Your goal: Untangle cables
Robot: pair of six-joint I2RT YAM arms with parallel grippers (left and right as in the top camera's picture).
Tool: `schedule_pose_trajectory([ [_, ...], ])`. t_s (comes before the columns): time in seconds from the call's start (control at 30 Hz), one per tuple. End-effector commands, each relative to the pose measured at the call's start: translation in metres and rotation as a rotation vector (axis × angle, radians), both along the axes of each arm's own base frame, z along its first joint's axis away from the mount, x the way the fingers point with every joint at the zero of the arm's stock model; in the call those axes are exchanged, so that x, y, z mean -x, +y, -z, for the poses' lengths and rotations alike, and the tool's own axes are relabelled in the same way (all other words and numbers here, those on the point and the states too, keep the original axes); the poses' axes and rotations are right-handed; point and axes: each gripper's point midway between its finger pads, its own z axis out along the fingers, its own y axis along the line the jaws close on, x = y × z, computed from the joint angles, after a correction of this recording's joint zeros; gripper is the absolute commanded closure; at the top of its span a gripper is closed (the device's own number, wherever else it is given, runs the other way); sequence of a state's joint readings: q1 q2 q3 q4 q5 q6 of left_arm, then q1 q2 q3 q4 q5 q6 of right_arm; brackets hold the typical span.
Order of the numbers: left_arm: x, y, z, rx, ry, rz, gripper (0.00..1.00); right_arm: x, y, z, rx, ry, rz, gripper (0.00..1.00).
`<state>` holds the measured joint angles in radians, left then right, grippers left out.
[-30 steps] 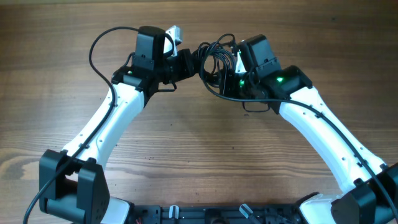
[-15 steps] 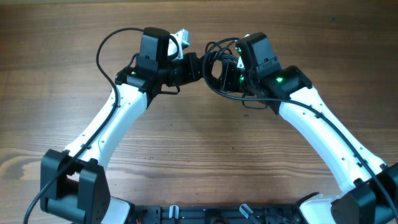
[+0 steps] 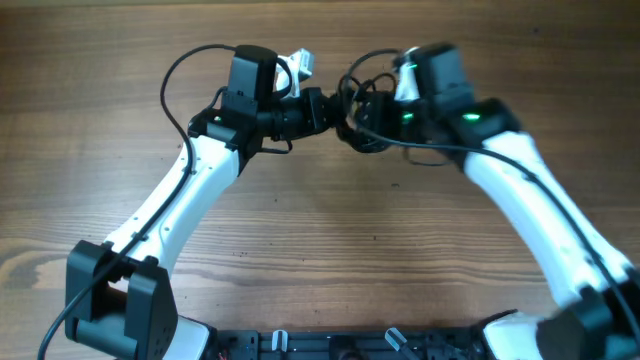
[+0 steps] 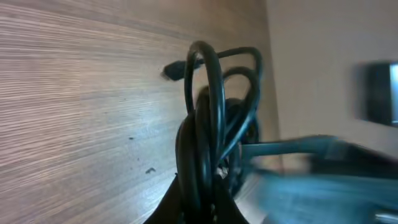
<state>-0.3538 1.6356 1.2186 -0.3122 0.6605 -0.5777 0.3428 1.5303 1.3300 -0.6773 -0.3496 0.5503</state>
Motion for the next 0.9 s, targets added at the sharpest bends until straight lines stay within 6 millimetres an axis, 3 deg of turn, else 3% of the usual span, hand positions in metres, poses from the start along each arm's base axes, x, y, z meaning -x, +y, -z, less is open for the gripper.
schedule_pose_trajectory([
  [0.0,-0.007,0.006,-0.012,-0.013,-0.036,-0.053,0.96,0.028,-0.018,-0.059,-0.082,-0.121,-0.096,0.37],
  [0.07,-0.005,0.002,-0.012,-0.004,-0.015,-0.059,0.96,0.032,-0.042,-0.060,-0.017,-0.125,-0.032,0.36],
  [0.13,-0.002,-0.003,-0.012,0.025,0.048,-0.091,0.96,0.032,-0.072,-0.048,0.098,-0.095,0.078,0.34],
  [0.27,0.005,-0.012,-0.012,0.136,0.293,-0.232,0.96,0.032,-0.094,-0.032,0.192,-0.040,0.169,0.31],
  [0.4,0.006,-0.015,-0.012,0.263,0.577,-0.415,0.96,0.032,-0.096,-0.031,0.214,-0.047,0.162,0.25],
  [0.5,0.009,-0.016,-0.013,0.407,0.902,-0.612,0.96,0.032,-0.096,-0.031,0.264,-0.085,0.088,0.20],
  [0.63,0.011,-0.021,-0.018,0.522,1.160,-0.735,0.96,0.029,-0.090,-0.036,0.296,-0.161,-0.028,0.18],
  [0.77,-0.003,-0.028,-0.042,0.628,1.131,-0.690,0.96,0.029,-0.069,-0.039,0.245,-0.220,-0.171,0.14],
  [0.87,-0.017,-0.035,-0.078,0.735,1.002,-0.579,0.96,0.023,-0.066,-0.026,0.234,-0.179,-0.178,0.15],
])
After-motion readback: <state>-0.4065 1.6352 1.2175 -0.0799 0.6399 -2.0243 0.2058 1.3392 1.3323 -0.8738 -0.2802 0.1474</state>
